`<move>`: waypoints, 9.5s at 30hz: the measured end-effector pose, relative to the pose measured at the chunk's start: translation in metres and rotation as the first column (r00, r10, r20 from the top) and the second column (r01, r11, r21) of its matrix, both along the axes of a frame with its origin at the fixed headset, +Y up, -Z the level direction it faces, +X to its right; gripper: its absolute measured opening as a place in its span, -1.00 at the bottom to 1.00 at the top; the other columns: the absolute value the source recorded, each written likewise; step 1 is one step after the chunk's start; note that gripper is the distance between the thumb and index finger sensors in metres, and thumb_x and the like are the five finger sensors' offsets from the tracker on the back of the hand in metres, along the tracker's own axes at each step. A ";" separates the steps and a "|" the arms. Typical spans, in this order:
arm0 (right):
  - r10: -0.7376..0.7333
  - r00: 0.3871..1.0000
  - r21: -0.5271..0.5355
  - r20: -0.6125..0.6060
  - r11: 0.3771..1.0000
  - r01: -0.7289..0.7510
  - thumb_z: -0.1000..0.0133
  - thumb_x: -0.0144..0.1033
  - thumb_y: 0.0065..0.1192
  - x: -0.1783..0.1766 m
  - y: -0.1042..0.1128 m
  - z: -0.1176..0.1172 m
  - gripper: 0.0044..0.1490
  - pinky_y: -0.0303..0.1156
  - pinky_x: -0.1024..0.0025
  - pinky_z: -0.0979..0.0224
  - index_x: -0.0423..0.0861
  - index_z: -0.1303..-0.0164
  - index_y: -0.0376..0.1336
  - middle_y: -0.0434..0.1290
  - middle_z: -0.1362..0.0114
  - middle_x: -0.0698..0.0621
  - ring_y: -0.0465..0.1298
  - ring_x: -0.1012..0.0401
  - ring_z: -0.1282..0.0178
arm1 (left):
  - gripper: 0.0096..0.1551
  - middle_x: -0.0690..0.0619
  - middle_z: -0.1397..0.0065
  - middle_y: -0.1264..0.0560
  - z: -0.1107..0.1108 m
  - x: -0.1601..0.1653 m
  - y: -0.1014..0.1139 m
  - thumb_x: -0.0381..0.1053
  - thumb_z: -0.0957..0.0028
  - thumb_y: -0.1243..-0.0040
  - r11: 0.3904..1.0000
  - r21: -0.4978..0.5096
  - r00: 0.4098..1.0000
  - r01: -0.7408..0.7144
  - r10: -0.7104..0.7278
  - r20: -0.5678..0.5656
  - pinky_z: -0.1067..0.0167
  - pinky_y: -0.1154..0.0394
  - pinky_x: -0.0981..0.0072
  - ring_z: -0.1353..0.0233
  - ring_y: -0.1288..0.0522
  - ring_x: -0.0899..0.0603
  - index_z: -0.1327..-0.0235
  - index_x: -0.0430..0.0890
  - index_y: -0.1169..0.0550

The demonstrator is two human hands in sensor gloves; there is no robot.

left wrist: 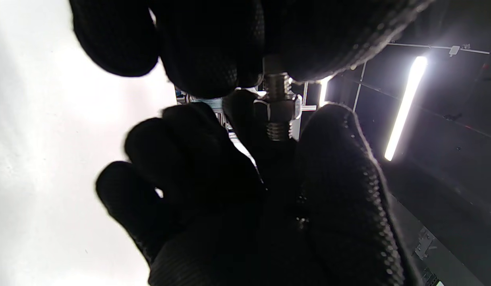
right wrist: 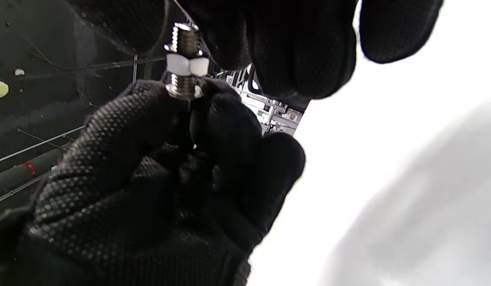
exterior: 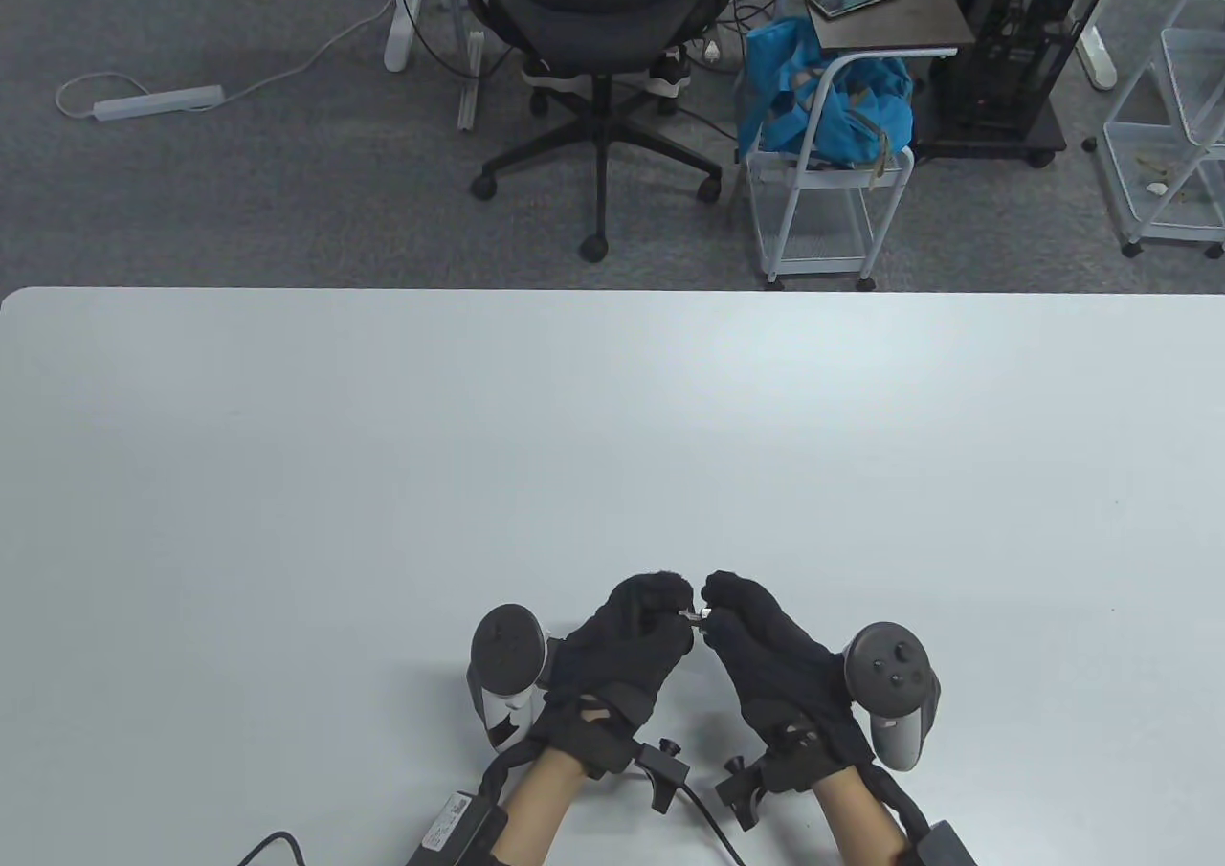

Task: Unscrew nut from screw

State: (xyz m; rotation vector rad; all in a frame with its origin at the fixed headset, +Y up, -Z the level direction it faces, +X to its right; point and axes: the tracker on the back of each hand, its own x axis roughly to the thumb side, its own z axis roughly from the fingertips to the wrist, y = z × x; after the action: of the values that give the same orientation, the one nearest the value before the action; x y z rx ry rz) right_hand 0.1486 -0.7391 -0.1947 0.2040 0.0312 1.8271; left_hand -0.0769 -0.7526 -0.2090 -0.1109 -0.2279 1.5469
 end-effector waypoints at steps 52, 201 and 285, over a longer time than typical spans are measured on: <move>-0.041 0.998 0.098 -0.037 0.994 0.044 -0.19 -0.14 0.28 -0.002 0.013 0.003 -0.30 0.25 -0.33 -0.44 -0.04 -0.55 0.19 0.27 -0.53 -0.22 0.36 -0.19 -0.42 | -0.47 -0.16 -0.25 -0.59 -0.001 0.001 0.001 0.05 -0.05 -0.36 1.000 0.001 1.000 0.001 -0.001 0.021 -0.15 -0.54 -0.23 -0.04 -0.64 -0.16 -0.29 0.00 -0.54; -0.094 0.995 -0.060 0.030 0.994 0.095 -0.24 0.15 0.03 0.002 -0.007 0.001 -0.11 0.32 -0.36 -0.31 -0.30 -0.53 0.20 0.42 -0.40 -0.34 0.47 -0.28 -0.25 | -0.48 -0.17 -0.28 -0.58 -0.001 -0.001 -0.001 0.03 -0.08 -0.29 1.000 -0.005 1.000 -0.006 0.006 0.011 -0.15 -0.54 -0.23 -0.04 -0.64 -0.15 -0.32 0.01 -0.52; -0.021 1.000 0.057 -0.009 0.998 0.021 -0.21 -0.19 0.23 -0.003 0.008 0.002 -0.38 0.40 -0.25 -0.34 -0.09 -0.48 0.24 0.48 -0.28 -0.15 0.52 -0.11 -0.19 | -0.49 -0.17 -0.27 -0.56 -0.002 -0.001 -0.001 0.04 -0.06 -0.31 1.000 -0.009 1.000 -0.003 0.004 0.024 -0.16 -0.53 -0.24 -0.03 -0.63 -0.16 -0.29 0.02 -0.52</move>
State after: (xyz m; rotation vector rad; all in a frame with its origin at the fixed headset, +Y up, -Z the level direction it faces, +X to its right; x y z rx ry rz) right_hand 0.1460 -0.7313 -0.1929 0.2517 -0.0171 1.8076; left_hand -0.0778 -0.7532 -0.2107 -0.1365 -0.2408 1.5507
